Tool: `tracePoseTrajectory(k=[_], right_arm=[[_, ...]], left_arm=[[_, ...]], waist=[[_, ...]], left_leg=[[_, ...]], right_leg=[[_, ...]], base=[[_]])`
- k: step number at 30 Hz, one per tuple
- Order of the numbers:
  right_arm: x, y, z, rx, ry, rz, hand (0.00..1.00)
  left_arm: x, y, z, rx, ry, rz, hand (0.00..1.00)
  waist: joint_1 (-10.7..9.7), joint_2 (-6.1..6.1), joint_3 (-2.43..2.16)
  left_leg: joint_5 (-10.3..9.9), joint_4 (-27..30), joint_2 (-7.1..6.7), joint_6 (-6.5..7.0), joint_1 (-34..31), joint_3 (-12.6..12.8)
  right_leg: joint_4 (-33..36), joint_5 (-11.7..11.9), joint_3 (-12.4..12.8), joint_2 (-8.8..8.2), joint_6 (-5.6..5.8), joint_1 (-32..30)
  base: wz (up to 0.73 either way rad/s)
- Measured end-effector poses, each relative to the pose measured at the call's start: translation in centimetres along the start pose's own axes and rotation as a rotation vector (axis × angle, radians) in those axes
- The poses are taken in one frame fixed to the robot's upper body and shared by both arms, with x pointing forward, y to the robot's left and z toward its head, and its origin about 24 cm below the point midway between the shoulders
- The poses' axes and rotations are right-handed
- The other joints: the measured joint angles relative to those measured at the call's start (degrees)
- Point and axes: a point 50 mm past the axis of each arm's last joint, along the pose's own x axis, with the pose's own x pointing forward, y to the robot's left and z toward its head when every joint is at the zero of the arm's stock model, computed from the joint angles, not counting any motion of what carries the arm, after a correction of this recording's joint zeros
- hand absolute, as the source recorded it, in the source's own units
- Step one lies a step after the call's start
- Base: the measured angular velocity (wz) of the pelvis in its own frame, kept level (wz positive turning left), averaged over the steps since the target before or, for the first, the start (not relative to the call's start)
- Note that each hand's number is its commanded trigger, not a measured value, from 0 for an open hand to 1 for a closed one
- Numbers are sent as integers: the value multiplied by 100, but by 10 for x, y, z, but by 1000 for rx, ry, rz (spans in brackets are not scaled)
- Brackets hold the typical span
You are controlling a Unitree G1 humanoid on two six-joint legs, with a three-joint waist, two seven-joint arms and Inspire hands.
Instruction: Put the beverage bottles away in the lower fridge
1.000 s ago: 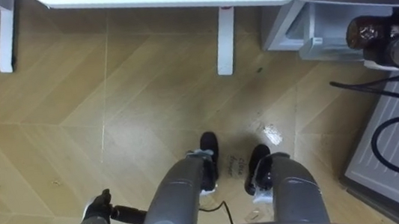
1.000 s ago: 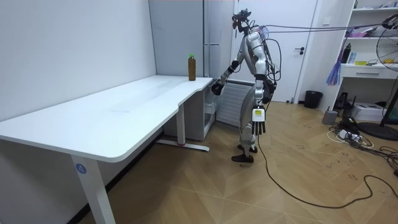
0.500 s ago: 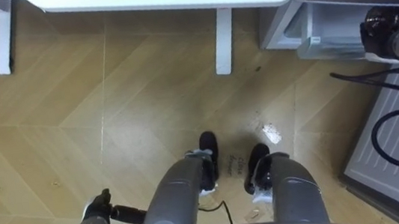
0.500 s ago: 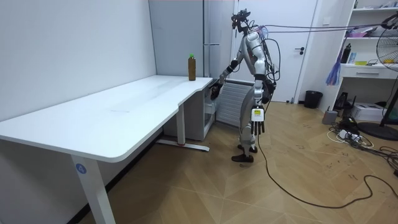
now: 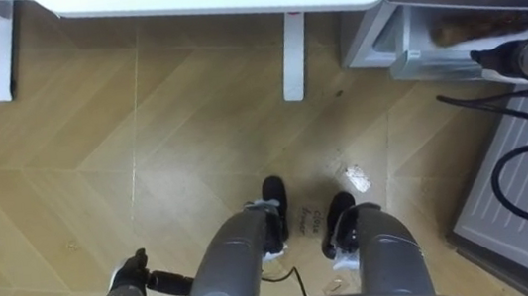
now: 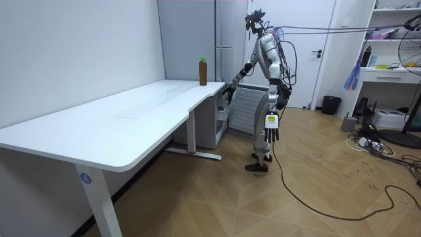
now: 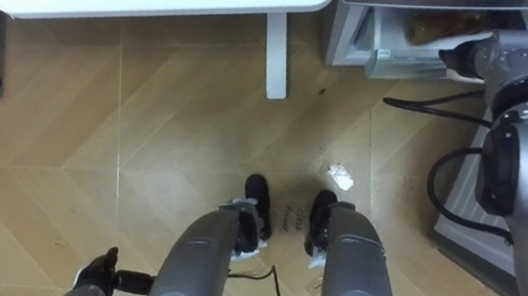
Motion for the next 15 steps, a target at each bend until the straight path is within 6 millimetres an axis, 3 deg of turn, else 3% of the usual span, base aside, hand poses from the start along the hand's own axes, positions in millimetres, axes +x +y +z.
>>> tracePoseTrajectory(k=[15], right_arm=[[0,-1,0,-1,0,-5,0]], left_arm=[[0,0,1,-3,-14,0,0]], waist=[[13,-46,9]], left_leg=[[0,17,5,0,27,17]], right_leg=[[1,2,10,-1,-1,31]], base=[[0]])
